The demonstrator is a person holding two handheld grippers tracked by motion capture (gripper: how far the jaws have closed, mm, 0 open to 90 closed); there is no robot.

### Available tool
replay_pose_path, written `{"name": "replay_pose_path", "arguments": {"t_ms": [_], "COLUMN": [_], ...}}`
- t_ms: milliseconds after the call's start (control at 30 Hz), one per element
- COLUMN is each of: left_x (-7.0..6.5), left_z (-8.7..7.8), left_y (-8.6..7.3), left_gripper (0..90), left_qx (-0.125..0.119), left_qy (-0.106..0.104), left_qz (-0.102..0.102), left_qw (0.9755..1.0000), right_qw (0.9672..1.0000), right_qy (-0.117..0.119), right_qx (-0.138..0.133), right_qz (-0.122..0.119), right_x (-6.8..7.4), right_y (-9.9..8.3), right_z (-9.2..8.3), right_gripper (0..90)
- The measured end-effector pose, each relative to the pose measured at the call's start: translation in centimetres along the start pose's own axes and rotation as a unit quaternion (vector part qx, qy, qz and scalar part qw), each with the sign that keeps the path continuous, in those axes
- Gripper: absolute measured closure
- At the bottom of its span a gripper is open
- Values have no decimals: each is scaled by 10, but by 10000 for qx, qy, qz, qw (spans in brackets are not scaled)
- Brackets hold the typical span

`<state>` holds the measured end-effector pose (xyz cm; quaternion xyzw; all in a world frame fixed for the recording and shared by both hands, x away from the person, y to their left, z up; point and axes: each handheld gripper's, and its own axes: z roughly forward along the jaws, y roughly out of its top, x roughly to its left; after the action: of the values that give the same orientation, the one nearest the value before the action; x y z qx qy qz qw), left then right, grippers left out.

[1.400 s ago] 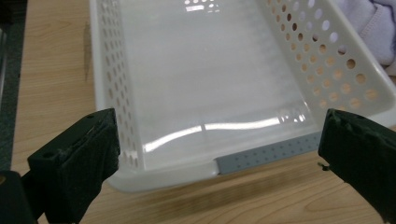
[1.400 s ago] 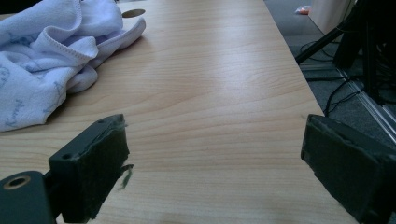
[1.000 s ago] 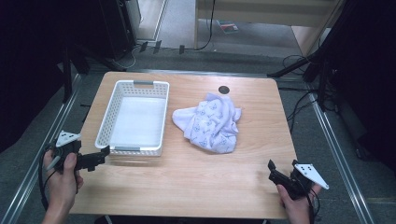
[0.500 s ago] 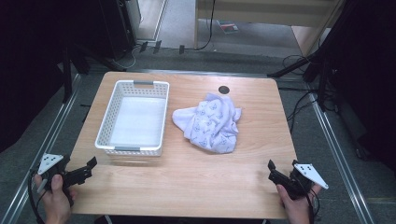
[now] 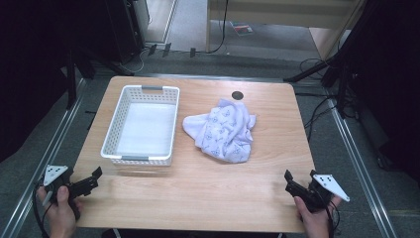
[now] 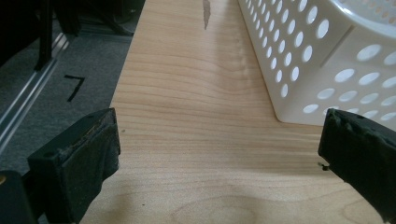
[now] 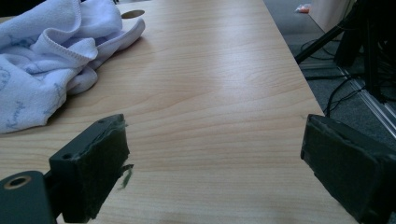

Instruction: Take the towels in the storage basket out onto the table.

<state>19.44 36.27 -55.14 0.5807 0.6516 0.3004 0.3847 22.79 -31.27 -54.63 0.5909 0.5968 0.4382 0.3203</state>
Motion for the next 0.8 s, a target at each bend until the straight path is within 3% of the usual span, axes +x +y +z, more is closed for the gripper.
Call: {"name": "replay_pose_path", "arguments": {"t_ms": [233,800], "left_x": [-4,-4], "left_z": [3,5], "left_y": [0,0], "left_gripper": [0,0], "left_qx": [108,173], "left_qy": [154,281], "left_qz": [136,67], "left_qw": [9997,9994], "right_qw": [10000,10000], "right_qy": [-2,16], "right_qx": [-8,-18], "right_qz": [4,4], "right_x": [-1,-1], "right_y": [0,0], "right_z": [-1,-1], "right_gripper": [76,76]}}
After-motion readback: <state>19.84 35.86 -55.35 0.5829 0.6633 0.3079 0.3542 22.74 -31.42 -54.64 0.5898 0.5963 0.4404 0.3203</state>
